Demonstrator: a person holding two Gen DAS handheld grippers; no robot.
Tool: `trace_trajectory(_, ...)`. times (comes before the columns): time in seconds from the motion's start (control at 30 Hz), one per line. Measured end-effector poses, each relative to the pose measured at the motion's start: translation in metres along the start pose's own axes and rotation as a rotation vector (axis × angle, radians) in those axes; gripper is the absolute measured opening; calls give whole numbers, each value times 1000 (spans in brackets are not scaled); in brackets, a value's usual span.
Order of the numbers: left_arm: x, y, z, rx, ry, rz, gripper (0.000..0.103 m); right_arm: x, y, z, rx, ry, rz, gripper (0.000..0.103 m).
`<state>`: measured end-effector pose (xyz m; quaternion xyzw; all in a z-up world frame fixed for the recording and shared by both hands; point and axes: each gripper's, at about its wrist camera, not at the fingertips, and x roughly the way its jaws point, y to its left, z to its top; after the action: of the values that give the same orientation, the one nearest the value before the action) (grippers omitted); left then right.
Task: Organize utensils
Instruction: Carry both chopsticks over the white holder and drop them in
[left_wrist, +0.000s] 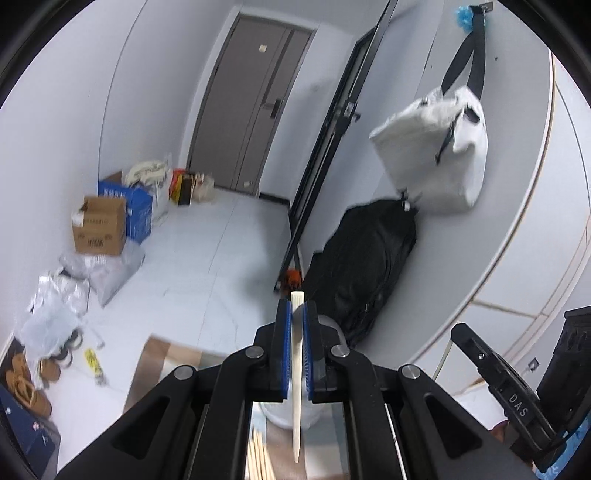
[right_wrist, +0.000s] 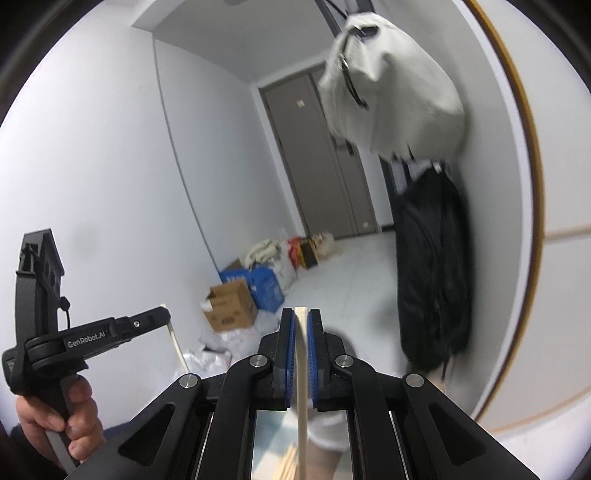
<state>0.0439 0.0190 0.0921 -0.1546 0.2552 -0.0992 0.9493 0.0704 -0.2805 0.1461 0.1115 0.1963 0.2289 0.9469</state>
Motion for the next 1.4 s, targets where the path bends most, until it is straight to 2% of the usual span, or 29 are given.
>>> trace_trajectory(0.27,28,-2,39,-22,-43,-15,2,44,-2,53,-25,-61,0,6)
trace_trajectory(0.37,42,-4,48,1,-62,1,2,59,-5,60,-26,-79,-4,6)
trace_trajectory(0.53,69,-4,52,20,-52,-3,2,85,-12,65,-8,-132,-54,6)
trace_trajectory(0.73,95,1,46,30,-17,-10,2,112,-21,58,16,-164,-68,6)
trace_trajectory(0.8,100,3,43,43,-10,-13,2,123,-24,54,17,-157,-62,6)
trace_trajectory(0.9,101,7,35,43,-14,-59,2,136,-29,45,23,-139,-71,6)
trace_trajectory(1.1,105,6,22,81,-30,-69,2,152,-35,30,20,-114,-52,6)
trace_trajectory(1.23,107,3,17,92,-22,-121,2,153,-34,18,-11,-82,-28,6)
trace_trajectory(1.4,107,0,10,125,33,-208,2,143,-29,-1,-81,-37,3,6)
